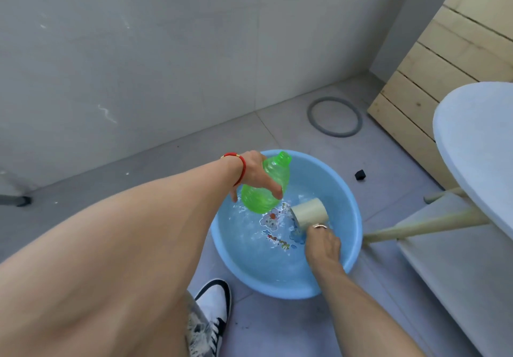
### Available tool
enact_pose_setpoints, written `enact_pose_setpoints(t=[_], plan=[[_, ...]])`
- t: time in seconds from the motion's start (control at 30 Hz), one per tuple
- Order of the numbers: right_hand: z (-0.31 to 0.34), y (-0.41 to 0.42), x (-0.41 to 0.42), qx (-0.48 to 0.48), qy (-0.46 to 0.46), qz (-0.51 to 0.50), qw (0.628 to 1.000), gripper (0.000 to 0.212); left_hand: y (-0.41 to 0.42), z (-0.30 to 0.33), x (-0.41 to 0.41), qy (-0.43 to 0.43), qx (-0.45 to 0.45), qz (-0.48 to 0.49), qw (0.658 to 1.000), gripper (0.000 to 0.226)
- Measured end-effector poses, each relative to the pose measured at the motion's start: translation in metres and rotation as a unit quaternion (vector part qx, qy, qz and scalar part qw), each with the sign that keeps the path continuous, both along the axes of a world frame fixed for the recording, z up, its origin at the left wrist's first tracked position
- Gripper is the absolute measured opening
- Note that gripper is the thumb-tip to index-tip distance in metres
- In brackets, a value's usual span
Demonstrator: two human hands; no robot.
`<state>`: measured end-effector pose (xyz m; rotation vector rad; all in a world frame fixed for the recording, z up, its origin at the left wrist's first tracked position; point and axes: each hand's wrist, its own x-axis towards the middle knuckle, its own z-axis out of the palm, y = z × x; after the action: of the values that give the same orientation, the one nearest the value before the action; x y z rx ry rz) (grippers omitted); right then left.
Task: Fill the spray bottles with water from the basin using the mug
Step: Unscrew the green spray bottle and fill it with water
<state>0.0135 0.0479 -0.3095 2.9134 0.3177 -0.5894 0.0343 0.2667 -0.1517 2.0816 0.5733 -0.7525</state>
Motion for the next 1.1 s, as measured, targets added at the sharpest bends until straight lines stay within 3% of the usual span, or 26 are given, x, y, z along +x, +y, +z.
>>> enact_pose_setpoints(t=[0.1, 0.2, 0.33, 0.43, 0.5, 0.7, 0.87, 0.97, 1.1], plan=[[-0.009, 0.016, -0.007, 0.045, 0.049, 0.019, 0.998, 0.032, 0.004, -0.002, 0.0, 0.006, -0.014, 0.009, 1.0, 0.127], [-0.012, 0.027, -0.012, 0.159, 0.078, -0.069, 0.982, 0.026, 0.008, -0.001, -0.002, 0.005, -0.013, 0.01, 1.0, 0.117], [-0.003, 0.019, -0.003, 0.368, 0.129, -0.229, 0.892, 0.03, 0.013, 0.006, -0.006, -0.003, -0.003, 0.005, 1.0, 0.103], [0.019, 0.004, 0.001, 0.462, 0.198, -0.258, 0.825, 0.032, 0.018, 0.015, -0.011, 0.006, 0.027, -0.006, 1.0, 0.094], [0.039, -0.003, 0.004, 0.498, 0.221, -0.252, 0.8, 0.033, 0.022, 0.02, -0.015, 0.015, 0.048, -0.013, 0.999, 0.084], [0.128, -0.02, 0.026, 0.508, 0.169, -0.187, 0.824, 0.031, 0.027, 0.031, -0.026, 0.0, 0.084, -0.042, 0.996, 0.088], [0.206, -0.039, 0.045, 0.478, 0.089, -0.1, 0.868, 0.045, 0.024, 0.036, -0.029, -0.037, 0.081, -0.049, 0.995, 0.093], [0.248, -0.045, 0.052, 0.478, 0.058, -0.08, 0.873, 0.043, 0.018, 0.04, -0.027, -0.066, 0.064, -0.059, 0.994, 0.102], [0.278, -0.047, 0.052, 0.475, 0.013, -0.077, 0.877, 0.043, 0.008, 0.039, -0.023, -0.095, 0.034, -0.066, 0.993, 0.095]])
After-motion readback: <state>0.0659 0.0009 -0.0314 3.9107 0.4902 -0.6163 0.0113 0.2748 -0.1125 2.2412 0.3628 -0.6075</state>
